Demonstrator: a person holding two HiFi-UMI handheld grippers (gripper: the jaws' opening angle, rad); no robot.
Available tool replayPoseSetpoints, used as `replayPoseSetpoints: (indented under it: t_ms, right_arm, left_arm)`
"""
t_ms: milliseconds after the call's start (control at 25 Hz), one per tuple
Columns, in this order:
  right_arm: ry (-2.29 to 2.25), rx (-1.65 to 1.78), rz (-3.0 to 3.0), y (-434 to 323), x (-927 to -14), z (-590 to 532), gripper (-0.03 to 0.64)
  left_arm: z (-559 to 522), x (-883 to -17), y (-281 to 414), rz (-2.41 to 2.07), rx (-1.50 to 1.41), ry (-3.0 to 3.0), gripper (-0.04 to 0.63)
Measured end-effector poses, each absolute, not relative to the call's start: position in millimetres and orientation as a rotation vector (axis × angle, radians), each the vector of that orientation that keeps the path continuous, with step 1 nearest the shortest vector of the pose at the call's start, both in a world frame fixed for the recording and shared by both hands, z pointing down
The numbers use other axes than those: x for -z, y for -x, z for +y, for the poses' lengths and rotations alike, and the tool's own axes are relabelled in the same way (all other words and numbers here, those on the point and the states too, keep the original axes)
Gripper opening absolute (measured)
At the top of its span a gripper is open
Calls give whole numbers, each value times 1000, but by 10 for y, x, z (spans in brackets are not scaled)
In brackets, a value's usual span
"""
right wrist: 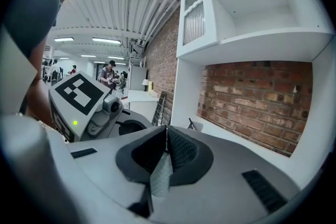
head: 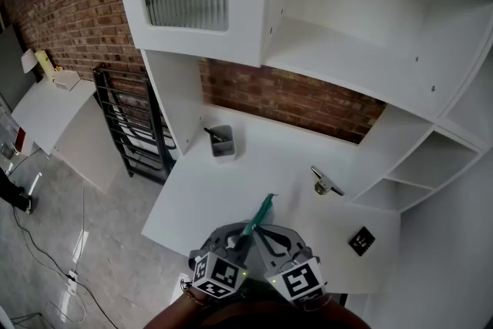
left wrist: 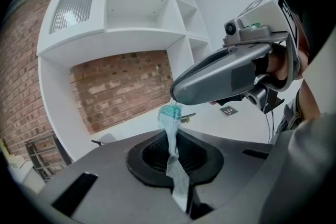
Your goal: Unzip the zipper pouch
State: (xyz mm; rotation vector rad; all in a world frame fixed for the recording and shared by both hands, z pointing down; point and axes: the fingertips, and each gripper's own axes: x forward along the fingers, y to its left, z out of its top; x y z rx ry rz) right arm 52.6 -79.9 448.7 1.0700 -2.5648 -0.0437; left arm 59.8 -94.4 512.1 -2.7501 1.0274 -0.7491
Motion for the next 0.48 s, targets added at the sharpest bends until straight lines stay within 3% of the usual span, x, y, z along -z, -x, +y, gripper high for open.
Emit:
replayPoseSetpoints:
  t_ms: [480]
  right_arm:
    - [-1115, -90, -2572, -658, -4553, -886, 6]
  left_arm:
    - [-859, -5176, -754, 906, 760, 2716, 8]
